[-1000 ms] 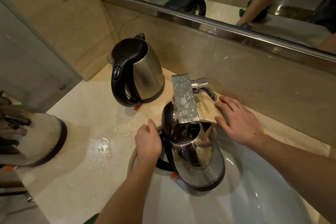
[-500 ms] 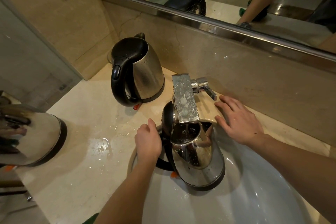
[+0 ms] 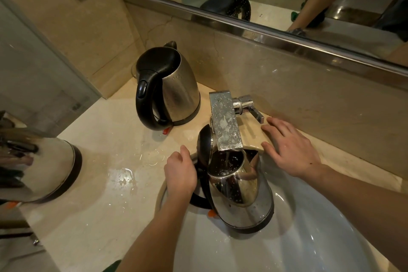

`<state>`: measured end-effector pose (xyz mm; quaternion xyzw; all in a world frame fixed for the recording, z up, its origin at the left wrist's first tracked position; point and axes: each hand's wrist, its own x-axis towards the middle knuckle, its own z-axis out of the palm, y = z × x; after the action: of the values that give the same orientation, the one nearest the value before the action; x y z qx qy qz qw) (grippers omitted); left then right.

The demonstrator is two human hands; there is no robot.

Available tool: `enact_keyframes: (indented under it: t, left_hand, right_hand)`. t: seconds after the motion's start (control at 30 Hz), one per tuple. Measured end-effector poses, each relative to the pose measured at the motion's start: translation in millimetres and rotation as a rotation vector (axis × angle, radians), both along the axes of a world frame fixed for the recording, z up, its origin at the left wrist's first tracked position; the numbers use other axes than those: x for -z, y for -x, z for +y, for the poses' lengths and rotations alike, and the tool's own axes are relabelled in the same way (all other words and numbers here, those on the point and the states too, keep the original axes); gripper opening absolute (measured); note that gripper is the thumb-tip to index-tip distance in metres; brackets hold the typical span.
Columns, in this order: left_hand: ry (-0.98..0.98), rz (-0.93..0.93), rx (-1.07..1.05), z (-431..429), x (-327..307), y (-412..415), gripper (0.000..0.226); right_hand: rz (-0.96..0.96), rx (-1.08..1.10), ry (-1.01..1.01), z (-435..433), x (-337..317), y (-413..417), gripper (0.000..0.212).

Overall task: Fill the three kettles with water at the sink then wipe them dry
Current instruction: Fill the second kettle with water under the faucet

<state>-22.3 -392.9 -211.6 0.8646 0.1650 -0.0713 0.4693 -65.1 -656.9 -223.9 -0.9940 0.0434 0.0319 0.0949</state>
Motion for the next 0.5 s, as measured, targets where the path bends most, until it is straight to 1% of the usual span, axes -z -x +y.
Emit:
enact_keyframes:
  t: [0.5]
  left_hand:
    - [0.007, -0.006, 0.004, 0.4, 1.1, 0.2, 0.049]
  right_hand:
    - [0.015, 0.004, 0.002, 0.0, -0.9, -0.3, 0.071]
